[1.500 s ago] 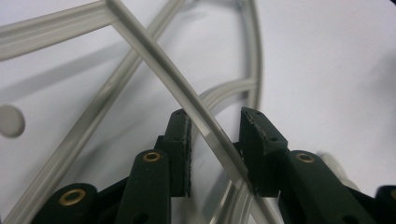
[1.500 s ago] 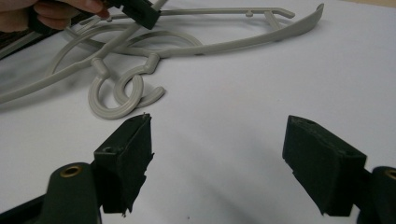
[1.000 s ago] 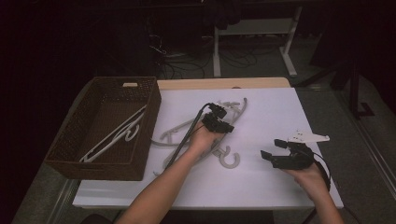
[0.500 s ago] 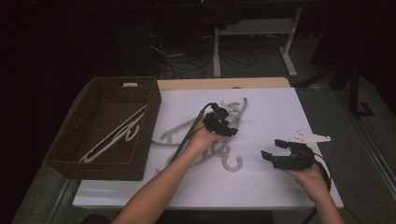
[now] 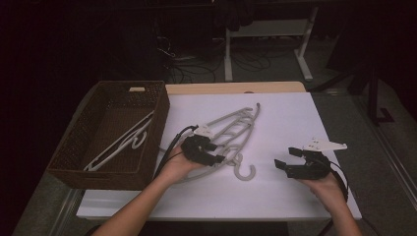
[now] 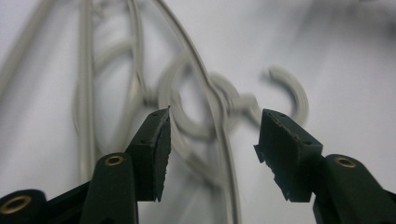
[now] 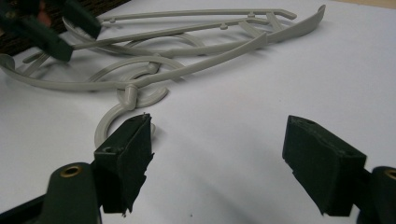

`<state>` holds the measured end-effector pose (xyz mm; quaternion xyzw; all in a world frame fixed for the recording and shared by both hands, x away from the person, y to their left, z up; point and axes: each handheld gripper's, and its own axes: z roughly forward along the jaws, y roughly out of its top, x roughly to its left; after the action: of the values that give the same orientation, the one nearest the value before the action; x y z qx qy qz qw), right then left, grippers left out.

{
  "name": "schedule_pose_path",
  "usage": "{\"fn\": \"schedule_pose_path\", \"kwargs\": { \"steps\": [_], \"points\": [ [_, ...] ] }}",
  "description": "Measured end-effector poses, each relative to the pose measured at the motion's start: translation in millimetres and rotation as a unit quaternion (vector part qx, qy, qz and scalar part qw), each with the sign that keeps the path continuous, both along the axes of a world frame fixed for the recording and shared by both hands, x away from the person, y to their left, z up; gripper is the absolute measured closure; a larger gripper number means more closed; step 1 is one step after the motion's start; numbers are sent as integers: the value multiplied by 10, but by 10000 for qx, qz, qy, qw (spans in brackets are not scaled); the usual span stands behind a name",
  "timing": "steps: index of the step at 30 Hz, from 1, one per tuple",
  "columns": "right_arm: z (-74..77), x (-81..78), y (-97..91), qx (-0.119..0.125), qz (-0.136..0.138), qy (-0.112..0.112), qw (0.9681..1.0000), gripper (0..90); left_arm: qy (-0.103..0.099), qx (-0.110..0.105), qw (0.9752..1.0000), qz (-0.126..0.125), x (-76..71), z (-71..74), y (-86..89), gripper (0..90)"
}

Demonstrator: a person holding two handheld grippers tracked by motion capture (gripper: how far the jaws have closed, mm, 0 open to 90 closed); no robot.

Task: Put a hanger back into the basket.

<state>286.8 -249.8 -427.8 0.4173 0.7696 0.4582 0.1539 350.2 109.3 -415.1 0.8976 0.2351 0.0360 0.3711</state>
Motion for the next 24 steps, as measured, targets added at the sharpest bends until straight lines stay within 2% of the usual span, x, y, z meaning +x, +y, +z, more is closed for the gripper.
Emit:
{"fn": "schedule_pose_path", "kwargs": {
  "steps": [4,5,8,12,14,20,24],
  "points": [
    [-4,1,5,-20,4,12,10000,233,99,101,9999,-47,-73,-134,107,500],
    [-7,2,6,-23,6,15,10000,234,175,106,9998,-53,-74,-181,130,509],
    [-10,1,13,-23,-5,30,10000,233,281,146,9995,-80,-82,-262,131,559],
    [-14,-5,20,-34,6,31,10000,233,251,332,9990,-184,-112,-312,57,614],
    [-16,-5,15,-29,0,31,10000,234,178,476,9985,-183,-133,-331,24,636],
    [-14,-11,10,-29,-2,31,10000,233,-49,701,9973,-203,-152,-325,8,742],
    [-14,-12,16,-40,16,25,10000,234,-43,809,9965,-228,-149,-316,-16,772]
  ]
}}
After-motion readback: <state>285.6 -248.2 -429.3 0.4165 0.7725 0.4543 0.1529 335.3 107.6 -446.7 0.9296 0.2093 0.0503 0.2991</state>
